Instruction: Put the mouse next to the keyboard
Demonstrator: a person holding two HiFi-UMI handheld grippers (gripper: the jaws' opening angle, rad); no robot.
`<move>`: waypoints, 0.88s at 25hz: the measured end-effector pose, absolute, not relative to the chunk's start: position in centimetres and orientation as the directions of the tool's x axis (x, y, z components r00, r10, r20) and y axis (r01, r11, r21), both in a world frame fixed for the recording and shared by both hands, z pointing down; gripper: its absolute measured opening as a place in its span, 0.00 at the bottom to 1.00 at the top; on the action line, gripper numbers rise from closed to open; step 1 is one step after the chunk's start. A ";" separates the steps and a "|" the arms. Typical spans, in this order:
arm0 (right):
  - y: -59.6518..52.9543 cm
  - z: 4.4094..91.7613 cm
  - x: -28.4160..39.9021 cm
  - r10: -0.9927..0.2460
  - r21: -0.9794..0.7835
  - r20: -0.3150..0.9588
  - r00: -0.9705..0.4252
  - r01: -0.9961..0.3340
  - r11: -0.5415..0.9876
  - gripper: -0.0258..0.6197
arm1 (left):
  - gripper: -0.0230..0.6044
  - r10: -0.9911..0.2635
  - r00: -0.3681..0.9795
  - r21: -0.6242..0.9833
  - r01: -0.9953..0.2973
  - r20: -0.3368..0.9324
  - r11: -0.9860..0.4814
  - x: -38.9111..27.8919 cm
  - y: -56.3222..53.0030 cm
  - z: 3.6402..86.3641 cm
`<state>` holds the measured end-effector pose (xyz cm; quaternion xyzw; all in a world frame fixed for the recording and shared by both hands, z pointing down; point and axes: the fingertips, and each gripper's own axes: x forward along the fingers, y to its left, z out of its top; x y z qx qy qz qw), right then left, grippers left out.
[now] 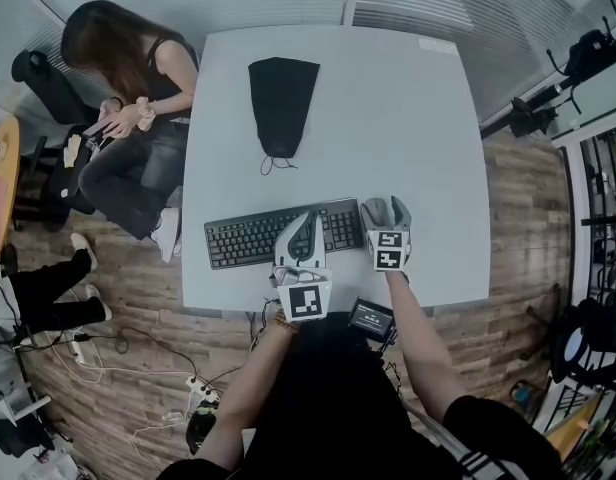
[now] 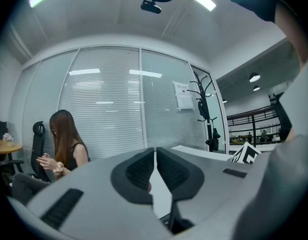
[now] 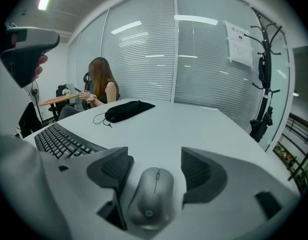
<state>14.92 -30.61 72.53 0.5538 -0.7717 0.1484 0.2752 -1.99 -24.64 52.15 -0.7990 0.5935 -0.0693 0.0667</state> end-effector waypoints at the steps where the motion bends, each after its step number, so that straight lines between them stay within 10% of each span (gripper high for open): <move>1: -30.6 72.2 14.8 -0.776 0.077 0.585 -0.236 -0.936 0.343 0.56 | 0.07 -0.959 0.283 -0.184 -0.941 0.028 -0.283 -2.1 -24.6 52.0; 22: -30.5 64.4 12.9 -0.857 0.108 0.444 -0.264 -0.933 0.343 0.55 | 0.07 -0.967 0.253 -0.084 -0.964 -0.014 -0.251 -2.7 -24.2 49.7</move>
